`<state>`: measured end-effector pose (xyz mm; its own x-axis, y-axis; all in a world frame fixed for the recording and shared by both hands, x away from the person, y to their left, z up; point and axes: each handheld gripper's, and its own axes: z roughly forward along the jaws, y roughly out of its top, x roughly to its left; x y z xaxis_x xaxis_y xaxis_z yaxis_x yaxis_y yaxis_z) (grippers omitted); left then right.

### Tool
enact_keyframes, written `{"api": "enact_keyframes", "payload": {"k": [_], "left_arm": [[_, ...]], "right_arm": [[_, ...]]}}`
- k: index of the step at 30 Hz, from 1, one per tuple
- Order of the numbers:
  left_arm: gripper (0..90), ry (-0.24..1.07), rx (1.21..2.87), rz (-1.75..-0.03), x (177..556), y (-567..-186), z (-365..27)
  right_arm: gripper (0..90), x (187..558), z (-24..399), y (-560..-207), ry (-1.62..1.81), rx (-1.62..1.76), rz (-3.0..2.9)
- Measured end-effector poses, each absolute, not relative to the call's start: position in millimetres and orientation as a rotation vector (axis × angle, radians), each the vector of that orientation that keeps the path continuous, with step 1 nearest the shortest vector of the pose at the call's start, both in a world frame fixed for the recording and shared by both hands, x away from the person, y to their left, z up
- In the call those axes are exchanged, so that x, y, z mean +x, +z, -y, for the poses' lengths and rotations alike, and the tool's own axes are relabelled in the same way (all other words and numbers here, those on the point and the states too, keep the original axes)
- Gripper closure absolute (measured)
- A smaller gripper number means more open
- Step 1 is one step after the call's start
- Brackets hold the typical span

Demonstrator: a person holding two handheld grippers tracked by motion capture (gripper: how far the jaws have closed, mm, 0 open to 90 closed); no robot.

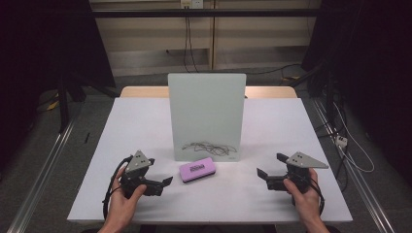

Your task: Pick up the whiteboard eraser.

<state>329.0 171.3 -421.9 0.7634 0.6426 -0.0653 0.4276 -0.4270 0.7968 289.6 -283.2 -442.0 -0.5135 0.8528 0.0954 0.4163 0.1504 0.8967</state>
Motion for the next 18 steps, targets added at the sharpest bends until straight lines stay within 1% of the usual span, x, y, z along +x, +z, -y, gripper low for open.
{"api": "enact_keyframes", "payload": {"k": [3,8,10,13,16,18], "left_arm": [[8.7,0.269,2.102,-0.763,332,-417,-161],[7.2,0.246,2.112,-0.708,337,-411,-153],[6.8,0.241,2.142,-0.697,340,-410,-148],[6.8,0.197,2.179,-0.684,345,-406,-139],[6.8,0.18,2.188,-0.67,350,-403,-128],[6.8,0.199,2.206,-0.665,351,-402,-120]], "right_arm": [[4.6,290,283,-442,1.322,1.224,-2.001],[4.5,291,283,-442,1.318,1.221,-1.994],[4.3,291,283,-441,1.316,1.223,-1.987],[4.3,291,282,-442,1.316,1.223,-1.992],[4.3,292,281,-441,1.319,1.212,-1.995],[4.3,292,280,-441,1.319,1.205,-1.997]]}}
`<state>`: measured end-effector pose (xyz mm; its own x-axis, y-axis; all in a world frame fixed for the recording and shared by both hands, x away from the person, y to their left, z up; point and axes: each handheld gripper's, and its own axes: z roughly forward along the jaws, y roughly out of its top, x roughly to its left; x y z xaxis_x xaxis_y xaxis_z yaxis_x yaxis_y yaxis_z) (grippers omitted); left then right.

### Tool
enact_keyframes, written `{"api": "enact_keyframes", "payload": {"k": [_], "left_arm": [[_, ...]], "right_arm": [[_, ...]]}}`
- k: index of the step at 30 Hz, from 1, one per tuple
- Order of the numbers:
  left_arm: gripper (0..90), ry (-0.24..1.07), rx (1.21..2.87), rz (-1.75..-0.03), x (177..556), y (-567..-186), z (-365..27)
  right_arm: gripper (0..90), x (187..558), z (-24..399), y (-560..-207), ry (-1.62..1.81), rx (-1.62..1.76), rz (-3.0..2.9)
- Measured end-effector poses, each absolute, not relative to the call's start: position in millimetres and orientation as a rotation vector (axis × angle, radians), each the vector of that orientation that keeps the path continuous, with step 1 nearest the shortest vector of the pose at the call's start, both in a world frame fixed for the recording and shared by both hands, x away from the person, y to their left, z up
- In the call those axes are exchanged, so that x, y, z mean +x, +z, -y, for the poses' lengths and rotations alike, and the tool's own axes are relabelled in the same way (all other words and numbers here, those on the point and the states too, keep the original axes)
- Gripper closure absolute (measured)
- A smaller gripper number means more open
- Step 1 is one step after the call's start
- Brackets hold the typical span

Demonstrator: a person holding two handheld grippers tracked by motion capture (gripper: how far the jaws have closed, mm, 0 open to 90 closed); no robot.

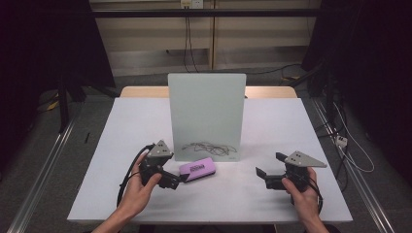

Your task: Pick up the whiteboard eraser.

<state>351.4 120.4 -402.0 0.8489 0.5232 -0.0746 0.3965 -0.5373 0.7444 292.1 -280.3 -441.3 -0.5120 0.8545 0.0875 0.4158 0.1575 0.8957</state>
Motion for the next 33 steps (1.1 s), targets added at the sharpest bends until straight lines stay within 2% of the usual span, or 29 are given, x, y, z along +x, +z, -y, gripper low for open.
{"api": "enact_keyframes", "payload": {"k": [12,20,21,22,23,33], "left_arm": [[6.2,0.141,2.284,-0.572,359,-399,-94],[6.6,0.118,2.416,-0.503,368,-400,-80],[6.7,0.092,2.377,-0.542,367,-402,-76],[7.1,0.157,2.467,-0.49,369,-399,-76],[7.8,0.09,2.423,-0.499,371,-401,-74],[8.7,0.091,2.517,-0.419,384,-397,-55]], "right_arm": [[4.4,290,281,-441,1.332,1.209,-1.995],[4.4,291,281,-442,1.329,1.214,-1.997],[4.4,291,281,-442,1.33,1.215,-1.997],[4.4,291,281,-442,1.332,1.216,-1.997],[4.4,291,281,-442,1.332,1.215,-1.998],[4.4,292,279,-442,1.33,1.206,-2.009]]}}
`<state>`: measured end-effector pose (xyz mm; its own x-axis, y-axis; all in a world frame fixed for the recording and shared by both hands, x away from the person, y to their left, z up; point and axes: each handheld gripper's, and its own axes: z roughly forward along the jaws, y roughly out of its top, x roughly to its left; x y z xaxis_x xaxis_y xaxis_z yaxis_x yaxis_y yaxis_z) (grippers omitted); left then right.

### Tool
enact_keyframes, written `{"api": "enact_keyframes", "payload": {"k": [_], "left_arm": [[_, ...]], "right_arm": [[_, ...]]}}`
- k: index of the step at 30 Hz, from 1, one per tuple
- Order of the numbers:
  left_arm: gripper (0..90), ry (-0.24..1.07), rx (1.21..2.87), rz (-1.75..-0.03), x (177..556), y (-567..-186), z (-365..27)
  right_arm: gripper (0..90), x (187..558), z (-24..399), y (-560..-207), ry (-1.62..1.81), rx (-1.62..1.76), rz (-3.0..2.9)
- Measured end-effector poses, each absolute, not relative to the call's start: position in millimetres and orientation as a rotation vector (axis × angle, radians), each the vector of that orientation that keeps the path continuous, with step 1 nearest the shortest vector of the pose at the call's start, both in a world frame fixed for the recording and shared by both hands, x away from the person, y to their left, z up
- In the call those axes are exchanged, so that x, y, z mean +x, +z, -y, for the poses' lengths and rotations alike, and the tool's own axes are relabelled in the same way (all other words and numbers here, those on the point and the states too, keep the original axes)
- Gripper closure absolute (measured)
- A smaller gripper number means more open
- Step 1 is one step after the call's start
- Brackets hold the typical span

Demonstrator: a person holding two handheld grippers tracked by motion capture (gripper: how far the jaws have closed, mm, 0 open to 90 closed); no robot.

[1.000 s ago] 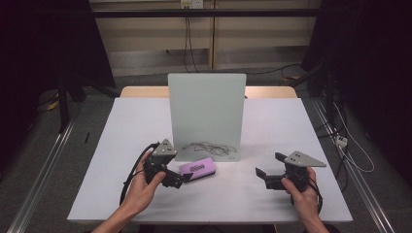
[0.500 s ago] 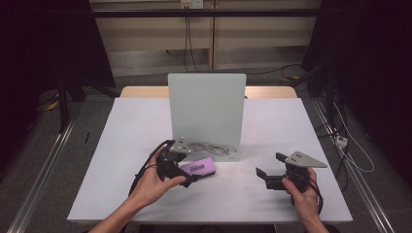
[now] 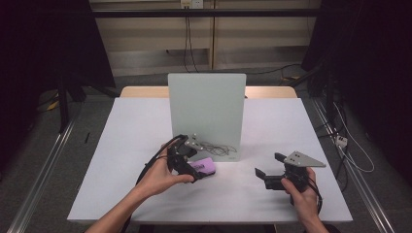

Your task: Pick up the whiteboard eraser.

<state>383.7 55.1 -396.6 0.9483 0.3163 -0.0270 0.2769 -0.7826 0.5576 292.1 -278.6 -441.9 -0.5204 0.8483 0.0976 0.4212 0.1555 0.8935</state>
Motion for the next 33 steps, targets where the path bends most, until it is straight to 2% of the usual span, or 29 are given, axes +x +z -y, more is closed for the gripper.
{"api": "enact_keyframes", "payload": {"k": [9,14,33], "left_arm": [[11.0,0.066,2.594,-0.351,385,-401,-49],[15.8,0.07,2.586,-0.409,388,-405,-53],[33.6,0.036,2.664,-0.332,390,-422,-42]], "right_arm": [[4.4,291,280,-442,1.335,1.21,-2.005],[4.4,290,280,-442,1.333,1.205,-2.009],[4.4,290,280,-442,1.334,1.207,-2.013]]}}
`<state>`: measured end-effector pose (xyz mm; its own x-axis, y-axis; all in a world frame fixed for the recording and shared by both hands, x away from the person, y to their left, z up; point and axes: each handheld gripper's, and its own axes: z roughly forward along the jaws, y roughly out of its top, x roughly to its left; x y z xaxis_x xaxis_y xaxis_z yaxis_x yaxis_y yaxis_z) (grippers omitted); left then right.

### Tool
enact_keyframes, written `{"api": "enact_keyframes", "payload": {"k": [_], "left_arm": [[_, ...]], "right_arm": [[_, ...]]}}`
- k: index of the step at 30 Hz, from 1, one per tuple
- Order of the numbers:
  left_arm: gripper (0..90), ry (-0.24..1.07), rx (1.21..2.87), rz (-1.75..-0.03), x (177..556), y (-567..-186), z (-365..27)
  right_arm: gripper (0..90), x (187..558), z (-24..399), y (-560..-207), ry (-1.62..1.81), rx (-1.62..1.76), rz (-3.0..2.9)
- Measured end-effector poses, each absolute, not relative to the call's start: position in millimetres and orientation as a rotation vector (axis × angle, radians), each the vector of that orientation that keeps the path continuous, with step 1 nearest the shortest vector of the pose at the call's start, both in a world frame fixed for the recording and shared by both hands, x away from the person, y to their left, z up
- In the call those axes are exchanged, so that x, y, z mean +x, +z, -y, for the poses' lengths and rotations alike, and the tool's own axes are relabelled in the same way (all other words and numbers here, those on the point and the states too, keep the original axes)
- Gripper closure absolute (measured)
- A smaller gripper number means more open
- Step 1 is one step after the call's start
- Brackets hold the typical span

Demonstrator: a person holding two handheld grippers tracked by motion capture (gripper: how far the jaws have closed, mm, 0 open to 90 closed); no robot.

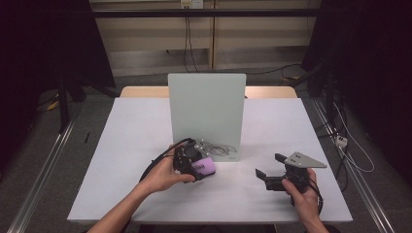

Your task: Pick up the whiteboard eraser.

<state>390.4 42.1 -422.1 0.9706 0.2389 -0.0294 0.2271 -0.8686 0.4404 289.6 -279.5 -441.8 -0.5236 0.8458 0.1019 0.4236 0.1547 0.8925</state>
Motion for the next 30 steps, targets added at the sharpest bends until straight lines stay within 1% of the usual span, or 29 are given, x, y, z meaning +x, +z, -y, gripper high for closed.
{"api": "enact_keyframes", "payload": {"k": [5,9,11,12,14,19,21,25,29,30], "left_arm": [[39.9,0.041,2.682,-0.34,391.4,-424.6,-41.9],[40.2,0.049,2.679,-0.341,390.9,-425.0,-41.4],[40.2,0.076,2.689,-0.344,390.3,-425.3,-40.8],[40.2,0.045,2.687,-0.336,391.6,-425.0,-41.3],[40.2,0.03,2.692,-0.34,392.0,-424.5,-41.3],[40.6,0.058,2.68,-0.364,388.6,-426.0,-40.4],[40.7,0.055,2.692,-0.328,389.7,-424.9,-40.3],[40.9,0.07,2.692,-0.336,388.9,-424.9,-40.5],[40.9,0.064,2.683,-0.345,388.0,-425.1,-40.6],[40.9,0.04,2.695,-0.321,389.1,-424.3,-41.1]], "right_arm": [[4.4,289.7,279.6,-441.9,1.335,1.208,-2.013],[4.4,289.7,279.6,-442.0,1.334,1.207,-2.014],[4.4,289.8,279.5,-442.0,1.334,1.208,-2.014],[4.4,289.8,279.4,-442.0,1.336,1.207,-2.015],[4.4,289.7,279.4,-442.0,1.333,1.207,-2.016],[4.4,289.5,279.6,-442.0,1.333,1.205,-2.015],[4.4,289.5,279.6,-441.9,1.334,1.206,-2.014],[4.4,289.7,279.4,-441.9,1.332,1.206,-2.015],[4.4,289.7,279.4,-442.0,1.332,1.208,-2.015],[4.4,289.8,279.5,-442.0,1.331,1.207,-2.013]]}}
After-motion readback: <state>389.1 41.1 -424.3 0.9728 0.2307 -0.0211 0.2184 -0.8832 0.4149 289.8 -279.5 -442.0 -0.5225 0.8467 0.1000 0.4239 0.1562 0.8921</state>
